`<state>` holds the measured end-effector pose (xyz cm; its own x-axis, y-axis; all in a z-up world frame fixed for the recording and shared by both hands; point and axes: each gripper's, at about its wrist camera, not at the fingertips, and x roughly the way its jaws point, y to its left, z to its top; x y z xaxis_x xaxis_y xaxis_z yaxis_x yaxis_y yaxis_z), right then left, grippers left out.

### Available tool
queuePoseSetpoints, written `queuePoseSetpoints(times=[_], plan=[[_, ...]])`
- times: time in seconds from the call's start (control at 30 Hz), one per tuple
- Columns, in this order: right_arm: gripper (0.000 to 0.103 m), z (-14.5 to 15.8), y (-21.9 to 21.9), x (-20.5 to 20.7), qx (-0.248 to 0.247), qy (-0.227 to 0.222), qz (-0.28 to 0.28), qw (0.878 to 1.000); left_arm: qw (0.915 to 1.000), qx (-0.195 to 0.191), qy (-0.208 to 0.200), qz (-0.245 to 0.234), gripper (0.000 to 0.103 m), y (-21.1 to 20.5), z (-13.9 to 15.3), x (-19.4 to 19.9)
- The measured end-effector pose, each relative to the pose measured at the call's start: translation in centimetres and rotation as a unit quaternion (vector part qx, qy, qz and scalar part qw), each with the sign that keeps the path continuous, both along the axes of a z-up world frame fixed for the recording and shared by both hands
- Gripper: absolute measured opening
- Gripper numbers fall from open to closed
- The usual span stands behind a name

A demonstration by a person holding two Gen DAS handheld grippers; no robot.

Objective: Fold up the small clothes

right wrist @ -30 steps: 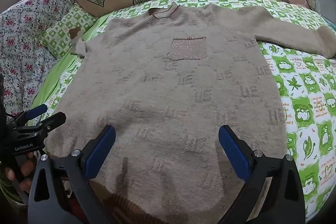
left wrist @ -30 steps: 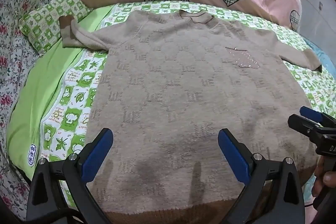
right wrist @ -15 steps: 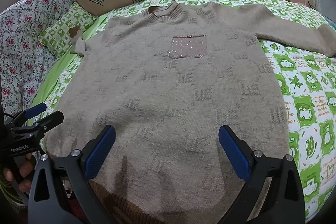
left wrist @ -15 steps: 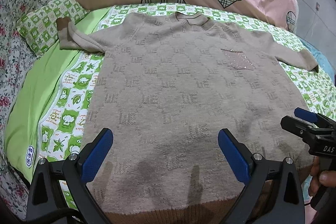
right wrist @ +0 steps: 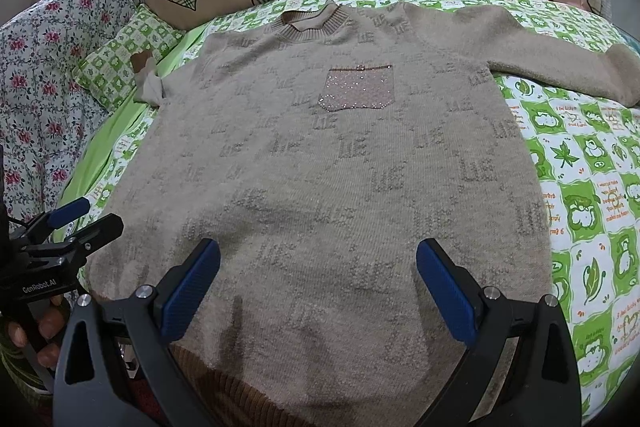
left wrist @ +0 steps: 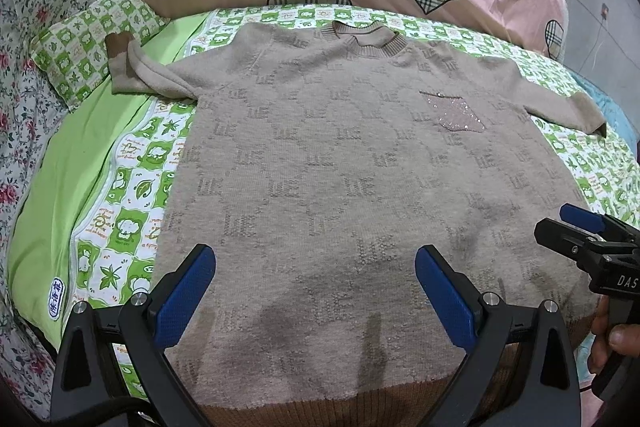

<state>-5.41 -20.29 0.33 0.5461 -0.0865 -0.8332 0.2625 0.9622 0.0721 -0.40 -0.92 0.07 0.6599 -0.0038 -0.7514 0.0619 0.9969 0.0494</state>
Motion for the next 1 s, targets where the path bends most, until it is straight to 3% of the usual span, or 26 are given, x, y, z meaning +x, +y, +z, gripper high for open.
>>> queuePoseSetpoints(times=[0.3,0.67,0.9,1.0], plan=[[0.099,0.1,-0.3,0.3,0.004,0.002,-0.004,1.0,0.9994,0.034,0.008,-0.002,0.1,-0.3,0.0,0.7],[0.099,1.0,-2.3,0.4,-0.002,-0.013,-0.021,1.0,0.9999,-0.008,0.015,-0.003,0.1,0.3,0.1,2.5],[0.099,2.4,-8.9,-1.2,0.026,-0.05,-0.092,0.994,0.9998,0.004,0.017,0.009,0.1,0.7,0.9,5.0],[0.099,4.0,-12.6,-2.6,-0.013,-0.043,-0.142,0.989,0.9996,0.001,0.025,0.014,0.1,0.9,1.3,6.2]])
